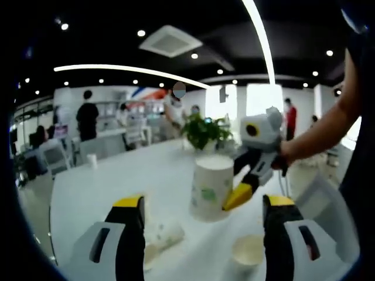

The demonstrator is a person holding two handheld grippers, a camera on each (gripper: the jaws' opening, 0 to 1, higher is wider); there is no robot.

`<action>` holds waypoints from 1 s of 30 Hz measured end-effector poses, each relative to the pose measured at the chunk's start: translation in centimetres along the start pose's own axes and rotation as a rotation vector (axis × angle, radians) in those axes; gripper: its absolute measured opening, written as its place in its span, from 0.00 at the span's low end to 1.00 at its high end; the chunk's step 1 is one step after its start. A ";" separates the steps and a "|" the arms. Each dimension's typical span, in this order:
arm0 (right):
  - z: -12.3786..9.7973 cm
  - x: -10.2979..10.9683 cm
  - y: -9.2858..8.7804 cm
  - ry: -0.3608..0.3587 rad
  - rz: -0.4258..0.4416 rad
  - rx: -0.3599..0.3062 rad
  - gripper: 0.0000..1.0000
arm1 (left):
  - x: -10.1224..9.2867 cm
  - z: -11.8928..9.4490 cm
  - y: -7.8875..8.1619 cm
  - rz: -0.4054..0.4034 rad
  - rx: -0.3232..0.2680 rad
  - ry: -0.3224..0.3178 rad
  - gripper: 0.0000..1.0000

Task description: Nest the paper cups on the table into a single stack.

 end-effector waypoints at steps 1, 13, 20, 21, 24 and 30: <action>0.0 0.1 0.0 0.002 0.000 0.002 0.36 | 0.0 0.1 0.1 -0.002 -0.002 -0.007 0.81; -0.2 1.7 -0.4 0.044 -0.008 0.025 0.36 | -1.0 2.2 0.9 0.018 -0.012 -0.080 0.73; -0.2 2.3 -0.3 0.058 -0.007 0.018 0.36 | -1.7 2.7 1.0 0.014 -0.015 -0.115 0.66; -0.2 2.4 -0.3 0.062 -0.008 0.018 0.36 | -1.7 2.8 1.0 0.013 -0.016 -0.116 0.65; -0.1 2.7 -0.3 0.069 -0.021 0.021 0.36 | -1.9 2.9 1.2 0.005 -0.025 -0.127 0.62; 0.1 3.1 -0.4 0.090 -0.024 0.024 0.36 | -2.2 3.3 1.3 0.006 -0.028 -0.149 0.56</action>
Point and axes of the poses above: the point that each gripper's makers call its tool centre point, and the gripper's own axes: z roughly forward along the fingers, x roughly to its left, y roughly out of its top, the point moved 8 cm from there along -z, roughly backward along the fingers, and after that the axes turned 9 degrees about z, right-handed, at the moved point
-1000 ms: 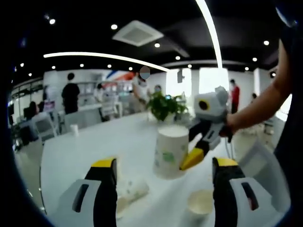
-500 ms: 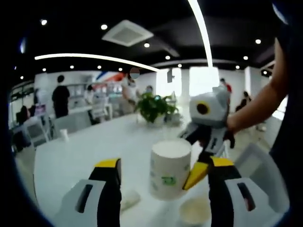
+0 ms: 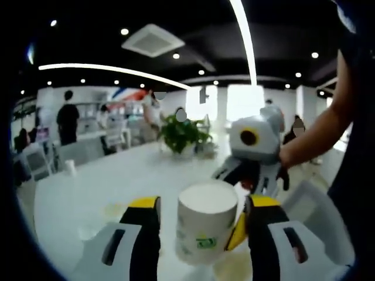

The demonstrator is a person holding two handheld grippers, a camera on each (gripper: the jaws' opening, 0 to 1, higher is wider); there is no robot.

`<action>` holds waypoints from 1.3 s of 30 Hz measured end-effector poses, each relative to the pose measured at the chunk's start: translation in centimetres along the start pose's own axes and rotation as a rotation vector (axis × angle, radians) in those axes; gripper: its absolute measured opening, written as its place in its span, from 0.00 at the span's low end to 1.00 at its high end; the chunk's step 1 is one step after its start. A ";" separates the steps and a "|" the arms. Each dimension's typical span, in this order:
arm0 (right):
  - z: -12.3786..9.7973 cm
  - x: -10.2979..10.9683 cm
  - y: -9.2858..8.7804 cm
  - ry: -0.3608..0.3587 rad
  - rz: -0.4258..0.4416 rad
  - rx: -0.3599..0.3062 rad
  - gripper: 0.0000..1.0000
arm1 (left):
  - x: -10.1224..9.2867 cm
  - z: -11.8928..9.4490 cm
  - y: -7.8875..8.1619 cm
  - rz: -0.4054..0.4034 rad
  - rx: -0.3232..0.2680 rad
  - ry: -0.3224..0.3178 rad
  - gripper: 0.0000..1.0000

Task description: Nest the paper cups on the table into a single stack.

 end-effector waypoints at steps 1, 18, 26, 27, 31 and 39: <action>0.0 0.1 0.0 0.001 -0.003 0.001 0.36 | 0.0 0.0 0.0 0.000 0.001 0.000 0.55; 0.1 0.4 0.3 0.001 -0.046 -0.002 0.39 | -0.3 -0.2 0.0 -0.001 0.004 -0.027 0.41; -0.5 -0.8 0.5 -0.078 -0.044 -0.040 0.73 | 0.3 -0.9 0.6 -0.011 -0.026 0.006 0.41; -0.5 -0.9 0.5 -0.082 -0.046 -0.041 0.75 | 0.4 -1.0 0.6 -0.013 -0.029 0.012 0.41; -1.0 -1.7 0.8 -0.145 -0.052 -0.094 1.00 | 0.8 -1.4 0.7 -0.019 -0.037 0.024 0.41; -3.2 -2.4 0.1 -0.197 -0.009 -0.116 1.00 | 1.0 -1.7 0.9 -0.022 -0.050 0.038 0.41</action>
Point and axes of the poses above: the point that each gripper's makers call its tool centre point, and the gripper's own axes: z roughly forward along the fingers, x roughly to its left, y roughly out of its top, the point moved 8 cm from there along -z, roughly backward along the fingers, and after that the axes turned 9 degrees about z, right-handed, at the moved point
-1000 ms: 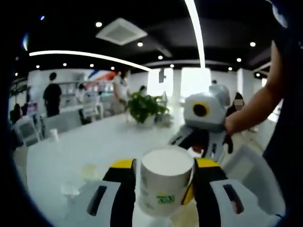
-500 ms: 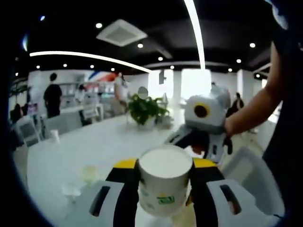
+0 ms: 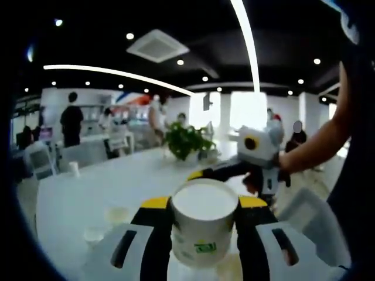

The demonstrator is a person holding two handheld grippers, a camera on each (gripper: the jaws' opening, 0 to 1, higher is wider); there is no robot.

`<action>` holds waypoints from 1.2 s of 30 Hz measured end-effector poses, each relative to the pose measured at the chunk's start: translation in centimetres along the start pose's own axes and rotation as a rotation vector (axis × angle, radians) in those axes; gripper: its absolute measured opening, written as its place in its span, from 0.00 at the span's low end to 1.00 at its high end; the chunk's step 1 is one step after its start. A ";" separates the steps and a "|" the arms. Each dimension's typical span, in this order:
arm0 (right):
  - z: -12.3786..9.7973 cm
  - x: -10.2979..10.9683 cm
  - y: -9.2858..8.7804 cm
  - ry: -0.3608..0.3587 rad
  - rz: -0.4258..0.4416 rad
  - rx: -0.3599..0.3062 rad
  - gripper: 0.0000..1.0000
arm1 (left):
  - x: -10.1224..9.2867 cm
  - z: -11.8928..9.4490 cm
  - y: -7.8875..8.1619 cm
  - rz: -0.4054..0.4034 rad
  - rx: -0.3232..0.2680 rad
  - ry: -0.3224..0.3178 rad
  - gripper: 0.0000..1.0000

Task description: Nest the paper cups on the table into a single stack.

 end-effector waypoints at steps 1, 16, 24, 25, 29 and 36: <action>-0.2 0.0 0.0 -0.001 0.006 -0.002 1.00 | 0.0 0.0 0.1 -0.004 -0.004 0.000 0.41; -1.7 2.3 1.8 0.082 0.089 -0.101 0.66 | 0.4 -0.4 1.7 -0.128 -0.156 0.024 0.41; -1.1 3.8 1.2 0.209 0.236 -0.106 0.42 | 0.3 -0.7 1.8 -0.165 -0.200 0.025 0.41; -1.1 3.8 1.3 0.215 0.233 -0.109 0.39 | 0.3 -0.7 1.7 -0.168 -0.197 0.022 0.41; -1.1 4.0 1.4 0.236 0.254 -0.119 0.31 | 0.1 -1.1 1.6 -0.166 -0.203 0.017 0.41; -1.7 3.9 2.3 0.268 0.281 -0.141 0.28 | -0.2 -2.0 0.9 -0.174 -0.167 -0.009 0.40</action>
Point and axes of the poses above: the point that each gripper's makers call its tool centre point, and the gripper's own axes: z roughly forward along the fingers, x roughly to its left, y roughly out of its top, the point moved 8 cm from there along -z, roughly backward along the fingers, and after that the axes turned 9 degrees about z, right-handed, at the moved point
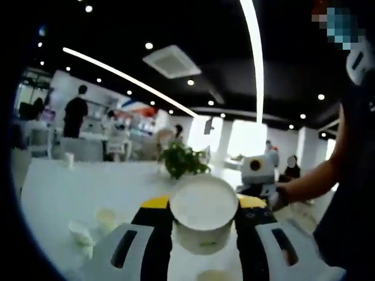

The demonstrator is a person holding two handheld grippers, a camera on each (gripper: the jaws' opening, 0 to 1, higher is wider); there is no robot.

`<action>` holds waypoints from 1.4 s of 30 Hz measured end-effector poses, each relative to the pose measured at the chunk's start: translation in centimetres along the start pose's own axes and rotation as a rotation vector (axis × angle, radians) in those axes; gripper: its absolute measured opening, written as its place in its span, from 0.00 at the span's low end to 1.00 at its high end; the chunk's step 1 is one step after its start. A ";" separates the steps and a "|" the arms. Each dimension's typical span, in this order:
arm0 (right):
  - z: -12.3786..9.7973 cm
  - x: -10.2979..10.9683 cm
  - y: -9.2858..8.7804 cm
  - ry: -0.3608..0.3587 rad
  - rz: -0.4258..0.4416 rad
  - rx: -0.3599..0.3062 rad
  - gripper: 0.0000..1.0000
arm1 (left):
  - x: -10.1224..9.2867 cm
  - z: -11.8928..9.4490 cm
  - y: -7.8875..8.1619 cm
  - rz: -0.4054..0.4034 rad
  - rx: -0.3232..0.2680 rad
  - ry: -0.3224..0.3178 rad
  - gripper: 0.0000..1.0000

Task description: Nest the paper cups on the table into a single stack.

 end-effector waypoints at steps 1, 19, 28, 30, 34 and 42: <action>-0.1 0.2 0.2 0.018 0.006 -0.001 0.28 | 0.0 -0.2 -0.1 -0.009 0.008 -0.014 0.40; -0.1 1.2 0.9 0.166 0.035 0.032 0.10 | -0.6 -0.8 -1.4 0.039 0.139 -0.162 0.40; 0.0 1.8 1.1 0.214 -0.002 0.080 0.00 | -0.4 -0.9 -1.8 0.060 0.163 -0.156 0.39; 0.1 1.9 1.2 0.222 -0.006 0.083 0.00 | -0.3 -0.9 -1.6 0.050 0.158 -0.143 0.41; 0.2 2.0 1.7 0.220 -0.013 0.088 0.00 | 0.1 -0.9 -1.3 0.043 0.142 -0.108 0.51; -0.1 1.5 2.5 0.143 -0.030 0.108 0.00 | 1.2 -1.5 -1.7 0.063 0.181 -0.023 0.69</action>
Point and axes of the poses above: the point that each gripper's makers call its tool centre point, and the gripper's own axes: z roughly forward along the fingers, x roughly to its left, y roughly out of its top, the point moved 8 cm from there along -z, roughly backward along the fingers, and after that the axes turned 9 degrees about z, right-handed, at the moved point
